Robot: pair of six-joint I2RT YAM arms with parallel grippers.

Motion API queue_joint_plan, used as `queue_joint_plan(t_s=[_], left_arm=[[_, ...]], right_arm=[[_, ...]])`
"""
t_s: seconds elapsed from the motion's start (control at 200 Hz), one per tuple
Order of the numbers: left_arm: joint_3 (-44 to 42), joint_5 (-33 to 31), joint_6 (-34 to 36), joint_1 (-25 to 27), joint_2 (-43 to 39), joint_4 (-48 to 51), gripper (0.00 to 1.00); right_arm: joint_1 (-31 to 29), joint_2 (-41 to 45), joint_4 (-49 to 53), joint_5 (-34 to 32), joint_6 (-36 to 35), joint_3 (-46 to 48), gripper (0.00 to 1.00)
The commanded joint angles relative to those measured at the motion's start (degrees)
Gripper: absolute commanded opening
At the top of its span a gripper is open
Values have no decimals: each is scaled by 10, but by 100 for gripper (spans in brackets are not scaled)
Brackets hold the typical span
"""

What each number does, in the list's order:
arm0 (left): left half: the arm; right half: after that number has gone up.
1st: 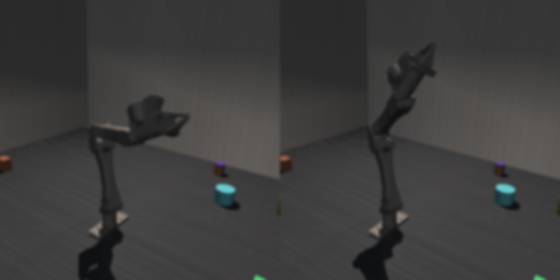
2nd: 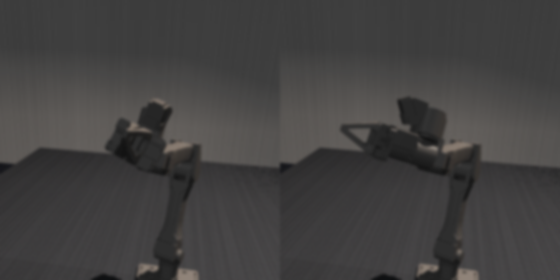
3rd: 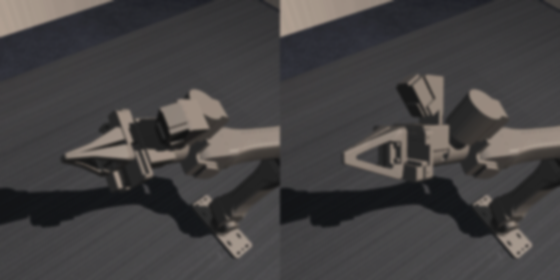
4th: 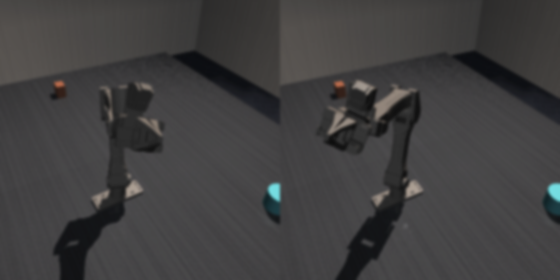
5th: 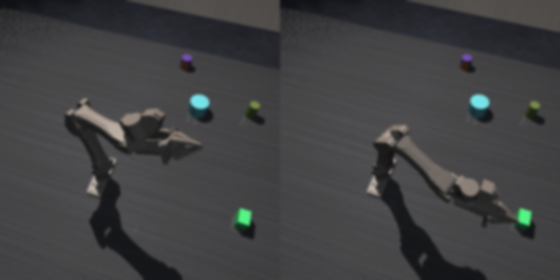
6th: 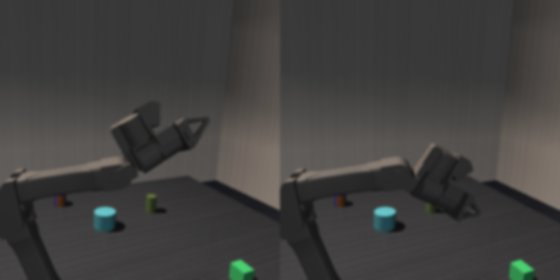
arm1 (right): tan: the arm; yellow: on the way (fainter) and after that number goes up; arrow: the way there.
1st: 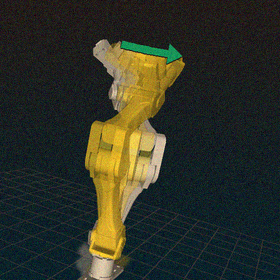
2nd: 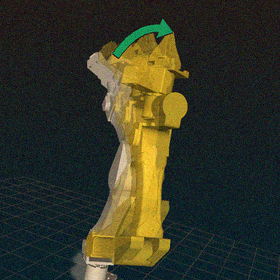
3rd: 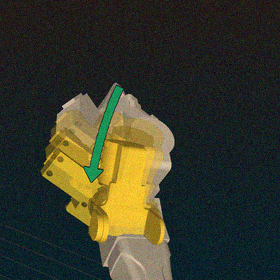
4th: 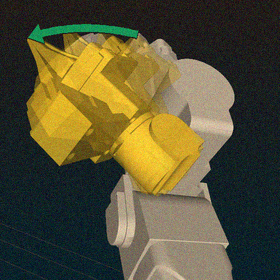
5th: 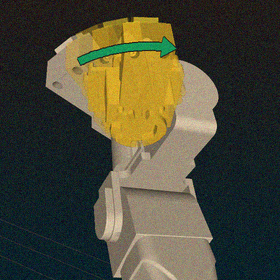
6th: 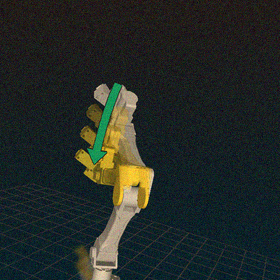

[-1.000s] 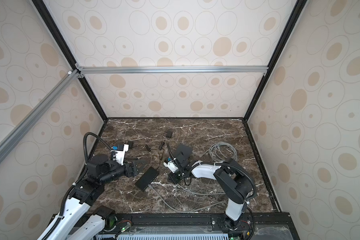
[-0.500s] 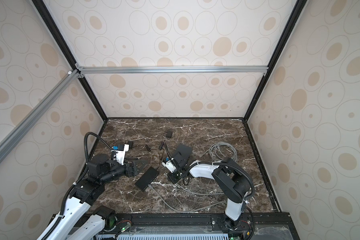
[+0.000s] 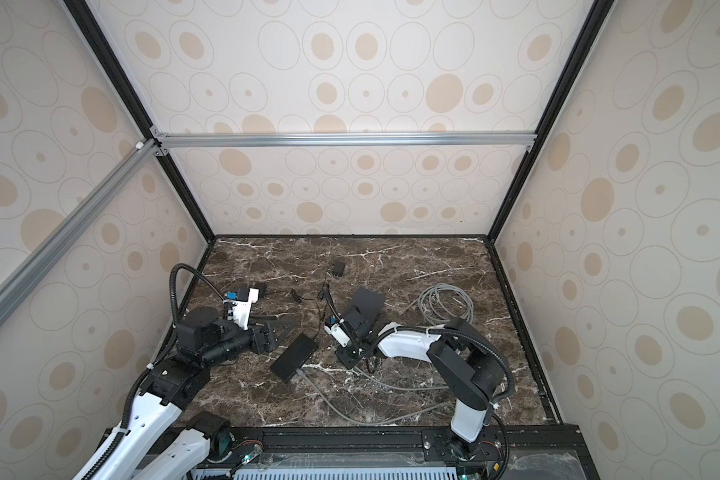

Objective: Insert the plug into the switch port

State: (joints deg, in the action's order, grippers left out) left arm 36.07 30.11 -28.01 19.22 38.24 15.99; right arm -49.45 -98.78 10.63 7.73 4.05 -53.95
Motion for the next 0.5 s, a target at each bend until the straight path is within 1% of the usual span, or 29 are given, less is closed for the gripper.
queue_joint_plan(t_s=[0.0, 0.115, 0.22, 0.255, 0.365, 0.425, 0.495], left_arm=[[0, 2, 8, -5, -5, 4, 85], [0, -2, 6, -4, -4, 3, 85], [2, -28, -4, -5, 15, 13, 84], [4, -56, -9, -4, 29, 20, 84], [10, -101, -17, -5, 80, 34, 84], [-7, -98, -34, -5, 98, 6, 84], [-45, -82, -63, -5, 110, -53, 84]], right_arm=[[-2, 44, 29, -22, -15, -8, 0], [-2, 72, 43, -27, -18, -13, 0], [-3, 96, 61, -31, -26, -18, 0], [-5, 103, 69, -35, -30, -21, 0], [-18, 121, 97, -58, -46, -27, 0], [-28, 129, 105, -68, -54, -27, 0], [-41, 134, 110, -79, -58, -23, 0]])
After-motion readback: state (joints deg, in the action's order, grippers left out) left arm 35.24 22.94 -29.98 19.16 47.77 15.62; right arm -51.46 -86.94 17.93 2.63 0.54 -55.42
